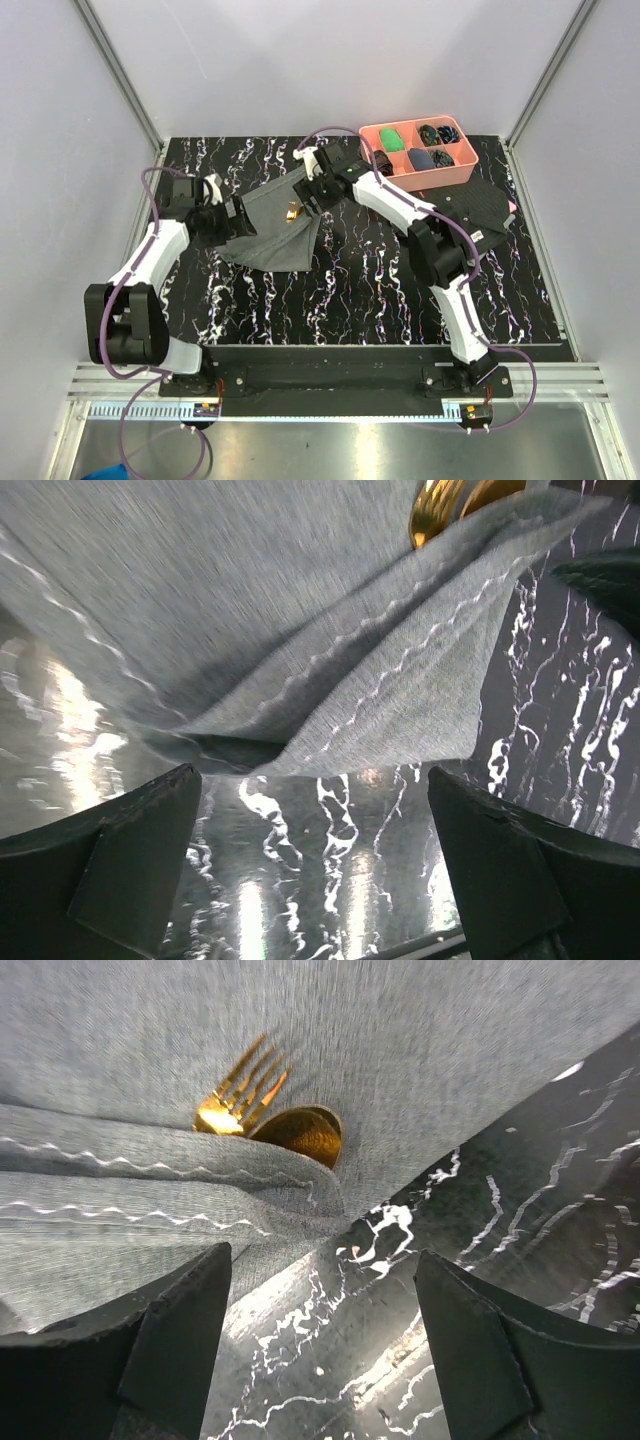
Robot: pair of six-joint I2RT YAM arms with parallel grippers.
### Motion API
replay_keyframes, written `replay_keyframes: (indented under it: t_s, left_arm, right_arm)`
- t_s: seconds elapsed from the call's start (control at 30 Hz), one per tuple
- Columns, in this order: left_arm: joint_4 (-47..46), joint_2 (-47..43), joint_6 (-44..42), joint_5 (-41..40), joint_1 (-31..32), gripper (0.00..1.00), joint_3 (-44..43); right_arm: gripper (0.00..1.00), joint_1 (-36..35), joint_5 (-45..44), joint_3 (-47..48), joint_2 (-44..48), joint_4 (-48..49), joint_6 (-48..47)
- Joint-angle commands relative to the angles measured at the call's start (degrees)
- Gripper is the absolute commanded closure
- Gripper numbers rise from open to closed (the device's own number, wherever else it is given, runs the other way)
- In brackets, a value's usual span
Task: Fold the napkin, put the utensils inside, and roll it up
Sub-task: Fold the napkin
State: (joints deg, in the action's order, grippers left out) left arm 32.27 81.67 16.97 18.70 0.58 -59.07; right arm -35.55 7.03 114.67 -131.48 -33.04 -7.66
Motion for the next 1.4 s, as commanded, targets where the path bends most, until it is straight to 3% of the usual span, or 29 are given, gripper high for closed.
replay_keyframes:
  t_s: [0.0,0.13,0.27,0.53,0.8,1.0,1.1,1.2,1.37]
  left_arm:
    - [-7.4,-4.3,7.5,2.8,-0.1,0.01,5.4]
    - [-13.5,-6.5,13.2,0.5,-0.1,0.01,13.0]
    - [-17.0,-8.1,15.5,-2.8,-0.1,0.01,18.0]
    - [-19.8,-8.1,16.9,-5.8,-0.1,0.07,20.2]
    - [-23.4,-3.9,17.7,-3.1,-0.1,0.18,19.4]
    - [-24.5,-2.0,17.7,-2.1,0.0,0.2,19.5]
    - [-25.8,-0.7,17.9,-1.3,-0.1,0.22,19.5]
    - [-26.6,0.4,18.1,-0.8,0.0,0.31,19.3]
    - [-27.2,1.4,17.8,-1.7,0.6,0.5,18.2]
  right_arm:
    - [0.17,0.5,2.1,-0.8,8.3,0.4,0.5]
    - [0.18,0.5,5.8,-3.0,8.6,0.7,2.6]
    - [0.18,0.6,4.1,-3.0,7.2,1.2,3.2]
    - [0.18,0.6,2.8,1.0,2.8,1.5,1.8]
    - [0.19,1.1,1.8,5.6,-1.9,1.4,2.7]
    - [0.2,1.2,2.2,6.9,-4.3,1.4,2.5]
    - [0.3,1.2,2.5,7.1,-4.8,1.3,2.8]
    - [0.41,1.2,2.4,6.8,-4.6,1.3,3.2]
    - [0.7,1.2,1.9,6.3,-3.2,1.3,3.4]
